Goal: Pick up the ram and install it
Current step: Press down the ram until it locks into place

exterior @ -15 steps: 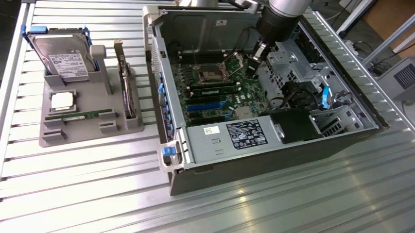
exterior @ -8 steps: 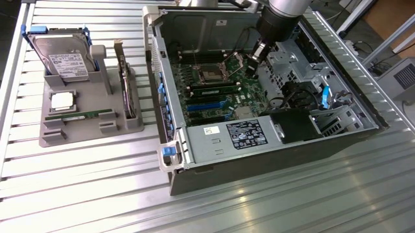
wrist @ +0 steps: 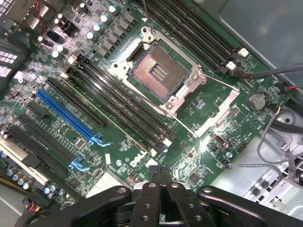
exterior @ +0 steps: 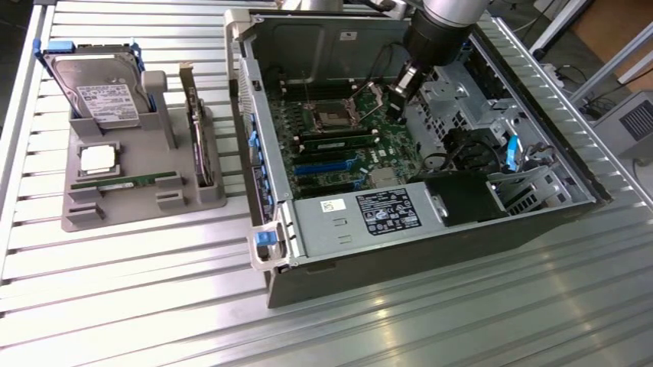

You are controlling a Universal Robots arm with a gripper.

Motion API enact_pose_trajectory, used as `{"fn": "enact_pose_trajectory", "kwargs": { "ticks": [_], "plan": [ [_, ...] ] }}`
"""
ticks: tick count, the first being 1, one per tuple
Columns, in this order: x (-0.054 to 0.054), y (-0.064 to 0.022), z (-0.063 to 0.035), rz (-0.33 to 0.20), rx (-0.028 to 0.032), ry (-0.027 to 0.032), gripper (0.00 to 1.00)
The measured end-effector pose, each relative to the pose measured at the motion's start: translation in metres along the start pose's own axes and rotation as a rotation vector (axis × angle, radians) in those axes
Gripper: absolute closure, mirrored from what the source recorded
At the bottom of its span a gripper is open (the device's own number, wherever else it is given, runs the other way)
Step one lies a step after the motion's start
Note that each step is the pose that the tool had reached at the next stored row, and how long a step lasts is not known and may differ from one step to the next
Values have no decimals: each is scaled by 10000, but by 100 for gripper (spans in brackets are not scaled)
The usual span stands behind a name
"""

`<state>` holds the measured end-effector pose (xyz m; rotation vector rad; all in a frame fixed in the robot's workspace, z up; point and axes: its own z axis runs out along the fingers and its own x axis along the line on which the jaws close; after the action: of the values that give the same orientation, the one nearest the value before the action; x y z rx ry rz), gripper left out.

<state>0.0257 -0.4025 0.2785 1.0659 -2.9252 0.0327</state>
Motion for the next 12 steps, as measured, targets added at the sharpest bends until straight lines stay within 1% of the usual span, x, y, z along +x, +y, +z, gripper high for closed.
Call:
{"fn": "enact_pose_trajectory", "kwargs": {
  "ticks": [12],
  "plan": [
    [0,0,0,701,0,27,90]
  ]
}}
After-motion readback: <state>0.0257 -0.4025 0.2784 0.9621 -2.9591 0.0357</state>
